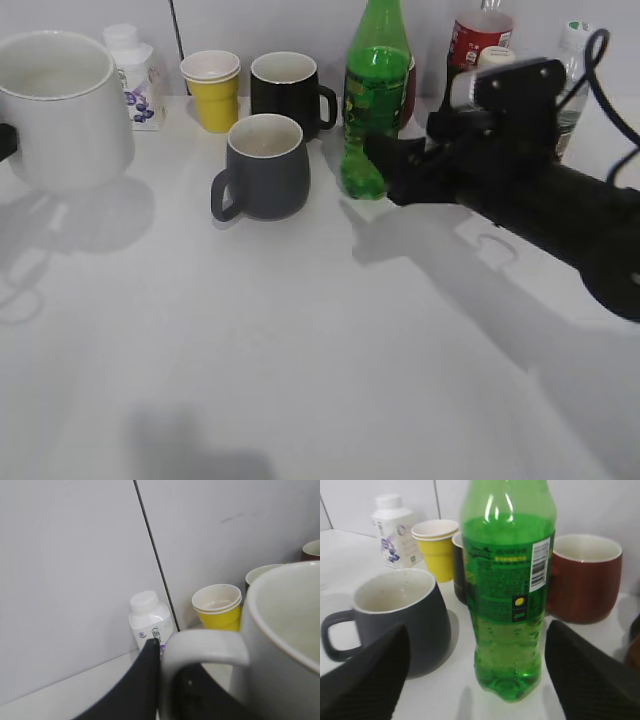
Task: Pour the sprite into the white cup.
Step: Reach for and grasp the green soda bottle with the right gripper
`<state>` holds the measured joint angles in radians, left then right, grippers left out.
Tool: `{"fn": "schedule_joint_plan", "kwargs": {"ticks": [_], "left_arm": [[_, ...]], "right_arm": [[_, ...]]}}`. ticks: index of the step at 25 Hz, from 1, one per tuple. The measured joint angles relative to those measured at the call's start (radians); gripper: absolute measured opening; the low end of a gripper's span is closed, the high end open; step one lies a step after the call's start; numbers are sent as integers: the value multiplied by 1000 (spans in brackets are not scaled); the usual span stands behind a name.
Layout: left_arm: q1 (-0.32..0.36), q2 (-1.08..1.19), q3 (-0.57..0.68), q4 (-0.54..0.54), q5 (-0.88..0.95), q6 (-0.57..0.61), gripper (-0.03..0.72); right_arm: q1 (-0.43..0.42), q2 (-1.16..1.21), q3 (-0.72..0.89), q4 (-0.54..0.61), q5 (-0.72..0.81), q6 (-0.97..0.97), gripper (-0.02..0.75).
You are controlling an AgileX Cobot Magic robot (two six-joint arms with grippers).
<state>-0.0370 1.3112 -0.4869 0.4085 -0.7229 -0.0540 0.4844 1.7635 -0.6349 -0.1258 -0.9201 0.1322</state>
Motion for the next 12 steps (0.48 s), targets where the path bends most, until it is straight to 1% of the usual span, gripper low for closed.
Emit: {"fn": "schedule_joint_plan", "kwargs": {"ticks": [7,10,12], "left_arm": [[0,-7,0,12,26,0,43],[-4,-7,0,41,46,0,43],[-19,-7,0,42,49,0,43]], "right_arm": [[0,75,-218,30,232,15,659],[0,117,-302,34,288,16,659],[0,152,-346,35,312,16,659]]}}
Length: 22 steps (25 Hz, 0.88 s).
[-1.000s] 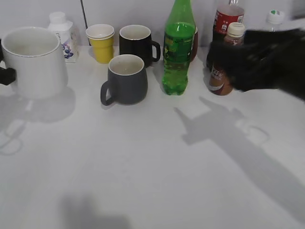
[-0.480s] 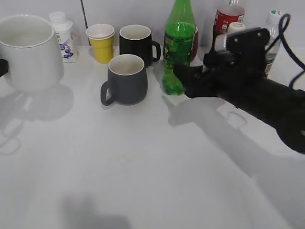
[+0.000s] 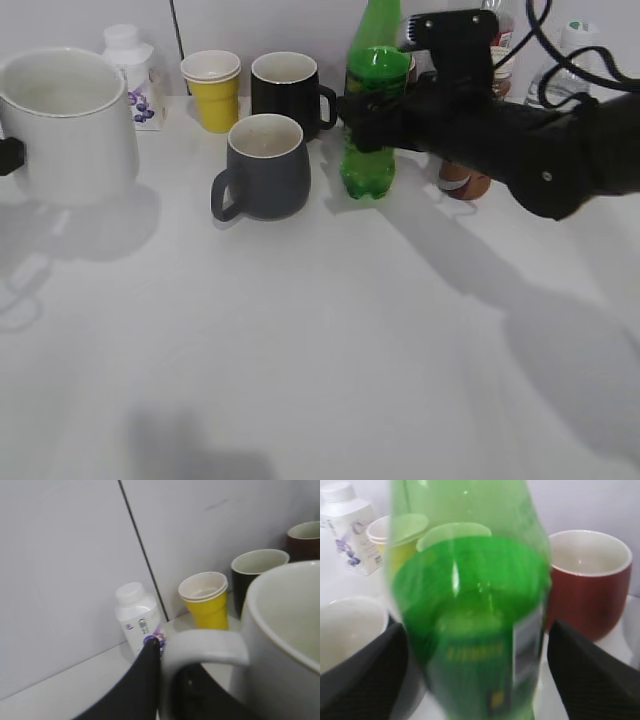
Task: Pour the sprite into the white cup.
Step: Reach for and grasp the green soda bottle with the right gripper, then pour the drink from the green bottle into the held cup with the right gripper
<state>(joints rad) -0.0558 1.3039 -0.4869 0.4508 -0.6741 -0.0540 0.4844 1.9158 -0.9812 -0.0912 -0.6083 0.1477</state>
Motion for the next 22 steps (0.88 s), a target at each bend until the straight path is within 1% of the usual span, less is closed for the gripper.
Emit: {"fn": "schedule_joint_plan", "kwargs": {"ticks": [3,4,5,6,7,10,12,16,22], "left_arm": [[-37,0,0,6,5,0,43],[-53,0,0,8,8,0,43],[-67,0,0,8,15,0,43],[-86,-2,0,8,24,0,43],[-107,-8,0,9,42,0,43],[-173,-37,0,13,110,0,43],[-217,-61,0,1,161,0,43],[-301,-111,0,-93,242,0,43],[-409,-152,0,-175,309,0,43]], "right_arm": [[0,41,-67,9,68,0,632],[0,50,-79,9,87,0,593],[0,53,-87,9,98,1,527],[0,53,-91,8,110,1,445],[0,50,-91,6,117,1,411],[0,22,-89,-2,165,1,410],[4,-12,-86,-35,222,1,410],[37,-132,-85,-170,311,1,410],[130,-298,-86,-378,442,-15,410]]}}
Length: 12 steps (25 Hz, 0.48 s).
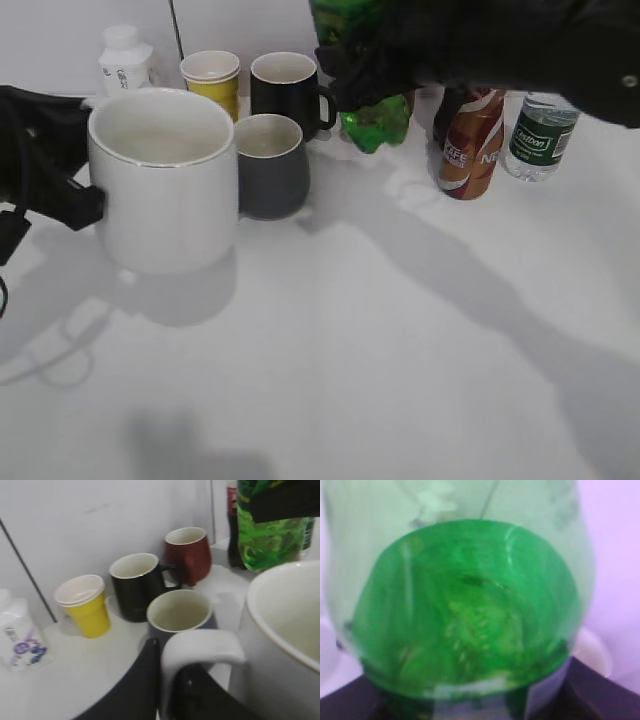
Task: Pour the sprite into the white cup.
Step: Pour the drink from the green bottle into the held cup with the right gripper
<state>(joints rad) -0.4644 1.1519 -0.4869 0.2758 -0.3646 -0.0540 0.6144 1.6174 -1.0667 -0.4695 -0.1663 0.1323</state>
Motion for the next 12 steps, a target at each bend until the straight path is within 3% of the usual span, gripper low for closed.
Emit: {"fn": "schedule_joint_plan", "kwargs": {"ticks": [6,12], "left_arm": [[-78,-2,0,-56,41,0,43],[-106,-3,0,-64,43,0,43]], "right_arm": [[59,-41,0,-217,107,-119,410],[74,-41,0,-326,138,-349,410]]}}
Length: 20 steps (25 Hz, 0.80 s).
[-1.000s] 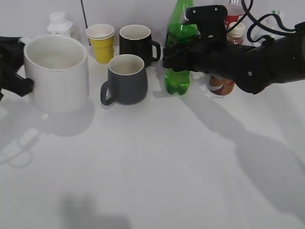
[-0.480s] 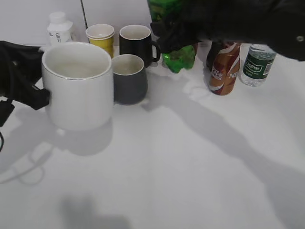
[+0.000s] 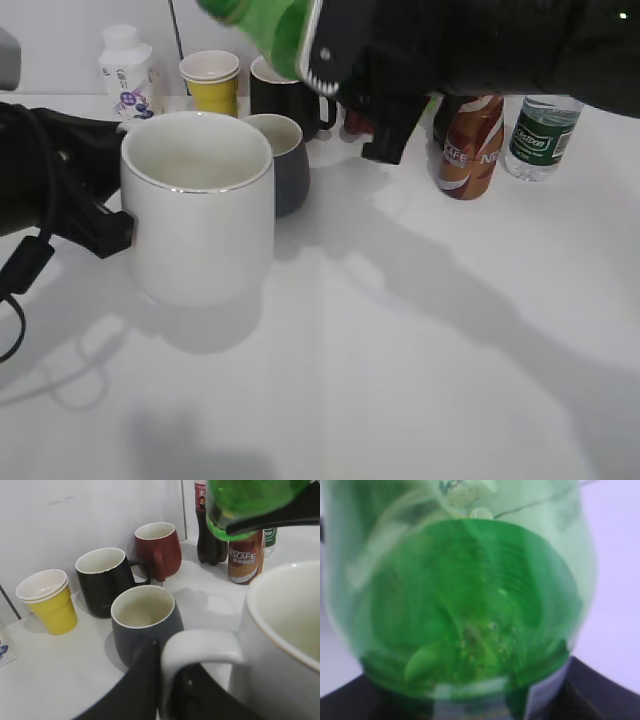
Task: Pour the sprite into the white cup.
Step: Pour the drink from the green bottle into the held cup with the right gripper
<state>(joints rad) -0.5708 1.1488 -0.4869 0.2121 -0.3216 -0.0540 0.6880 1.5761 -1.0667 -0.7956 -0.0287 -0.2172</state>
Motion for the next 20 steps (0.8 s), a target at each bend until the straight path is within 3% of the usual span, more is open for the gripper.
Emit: {"fn": "schedule_joint_plan", "kwargs": {"ticks": [14,20], "left_arm": [[-1,0,0,6,2,0,43],[-1,0,0,7,7,0,43]], "right_arm": [[0,0,0,-23,-40,-488,410],[0,0,0,-28,-76,-592,410]]}}
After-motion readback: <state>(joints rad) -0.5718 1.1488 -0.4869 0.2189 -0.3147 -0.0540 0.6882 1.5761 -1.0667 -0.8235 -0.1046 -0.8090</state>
